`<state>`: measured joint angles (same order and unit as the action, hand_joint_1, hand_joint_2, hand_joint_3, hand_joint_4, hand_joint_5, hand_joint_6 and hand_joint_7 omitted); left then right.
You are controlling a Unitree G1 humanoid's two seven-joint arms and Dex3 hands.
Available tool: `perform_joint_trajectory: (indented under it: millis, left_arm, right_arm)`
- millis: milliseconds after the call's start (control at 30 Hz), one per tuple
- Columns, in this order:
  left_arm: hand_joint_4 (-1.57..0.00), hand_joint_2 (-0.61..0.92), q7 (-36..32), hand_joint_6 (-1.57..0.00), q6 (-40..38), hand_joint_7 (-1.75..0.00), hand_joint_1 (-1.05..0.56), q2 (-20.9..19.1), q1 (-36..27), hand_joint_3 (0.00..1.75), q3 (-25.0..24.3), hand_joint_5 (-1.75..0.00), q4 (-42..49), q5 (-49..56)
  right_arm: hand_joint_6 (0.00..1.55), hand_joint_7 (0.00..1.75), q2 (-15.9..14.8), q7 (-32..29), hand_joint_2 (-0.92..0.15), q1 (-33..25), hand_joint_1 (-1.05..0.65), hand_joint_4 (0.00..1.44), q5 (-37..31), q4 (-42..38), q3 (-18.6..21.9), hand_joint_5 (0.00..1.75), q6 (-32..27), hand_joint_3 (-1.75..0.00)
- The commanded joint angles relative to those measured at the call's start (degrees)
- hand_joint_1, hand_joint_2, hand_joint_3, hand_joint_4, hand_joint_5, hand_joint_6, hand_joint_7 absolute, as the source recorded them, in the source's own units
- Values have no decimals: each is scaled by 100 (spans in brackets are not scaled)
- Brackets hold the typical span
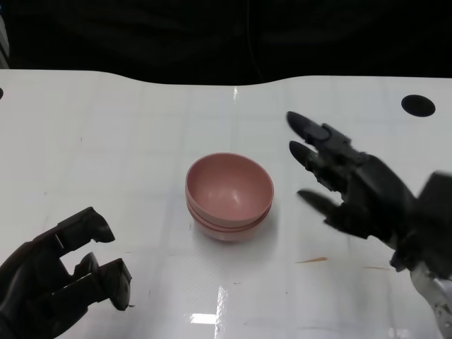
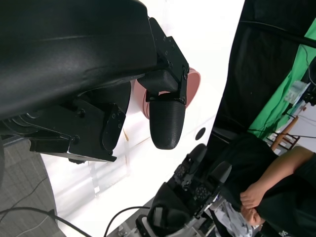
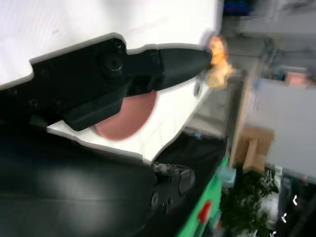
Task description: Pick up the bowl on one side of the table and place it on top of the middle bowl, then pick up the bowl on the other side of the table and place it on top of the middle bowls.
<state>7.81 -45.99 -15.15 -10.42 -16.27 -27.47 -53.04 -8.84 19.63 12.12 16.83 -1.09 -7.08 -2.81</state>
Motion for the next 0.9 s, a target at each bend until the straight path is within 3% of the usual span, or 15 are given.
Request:
perform_joint_trajectory:
  millis: [33, 67, 100, 167, 200, 233, 267, 300, 400, 433, 500, 567, 700, 900]
  left_arm:
    - [-93, 92, -10, -55, -25, -175, 7, -84, -32, 148, -70, -175, 35, 14]
    - [-93, 92, -3, -55, -12, -175, 7, -79, -33, 148, -69, -175, 34, 15]
    - [-93, 92, -16, -55, -11, -175, 7, -80, -33, 148, -63, -175, 25, 27]
    - [-94, 92, 8, -55, 4, -175, 7, -96, -34, 148, -56, -175, 30, 51]
    - [-94, 92, 19, -55, 6, -175, 7, -105, -34, 148, -56, -175, 33, 55]
    - [-94, 92, 10, -55, -4, -175, 7, -109, -31, 148, -62, -175, 35, 49]
    - [-94, 92, -15, -55, -24, -175, 7, -107, -28, 148, -73, -175, 34, 29]
    - [-94, 92, -31, -55, -35, -175, 7, -107, -28, 148, -82, -175, 34, 19]
    - [-94, 92, -52, -55, -43, -175, 7, -123, -28, 147, -90, -175, 22, 34]
    - [-94, 92, -41, -55, -41, -175, 7, -131, -24, 147, -98, -175, 28, 30]
    - [-94, 92, -46, -55, -50, -175, 7, -132, -16, 147, -120, -175, 40, 6]
    - [-94, 92, -48, -55, -67, -175, 7, -127, -9, 147, -149, -175, 66, -31]
    - [-95, 92, -50, -55, -82, -175, 7, -142, 5, 147, -177, -175, 100, -13]
    - [-94, 92, -99, -54, -10, -175, 8, -109, -16, 145, -197, -175, 51, 107]
  right_arm:
    - [14, 3, 122, 89, -91, -174, -52, 24, 590, 306, 365, 11, -493, -5]
    - [18, 5, 179, 78, -91, -241, -41, 33, 727, 358, 446, 16, -615, -3]
    - [29, 6, 229, 29, -92, -313, -24, 53, 821, 423, 513, 22, -739, -5]
    - [46, 8, 336, -107, -92, -454, -12, 77, 947, 541, 628, 26, -966, -9]
    - [61, 11, 374, -155, -92, -496, -6, 92, 984, 589, 671, 32, -1063, -18]
    - [67, 12, 410, -156, -92, -548, -4, 97, 1021, 604, 713, 35, -1103, -21]
    - [80, 13, 428, -159, -92, -614, -2, 103, 1007, 619, 734, 46, -1103, -31]
    - [103, 12, 445, -158, -89, -665, -1, 104, 972, 632, 746, 79, -1090, -44]
    - [131, 16, 461, -26, -75, -816, -1, 102, 965, 652, 782, 132, -1022, -78]
    - [128, 30, 460, 67, -70, -861, -2, 99, 1002, 637, 800, 144, -985, -87]
    - [103, 94, 471, 183, -63, -962, -6, 89, 1133, 666, 859, 168, -1053, -98]
    - [95, 116, 484, 258, -59, -1051, -8, 89, 1266, 712, 902, 171, -1157, -103]
    - [90, 135, 466, 349, -50, -1349, -6, 93, 1710, 947, 1009, 169, -1593, -119]
    - [87, 145, 840, 388, -48, -1728, -4, 89, 2337, 911, 1290, 175, -1719, -120]
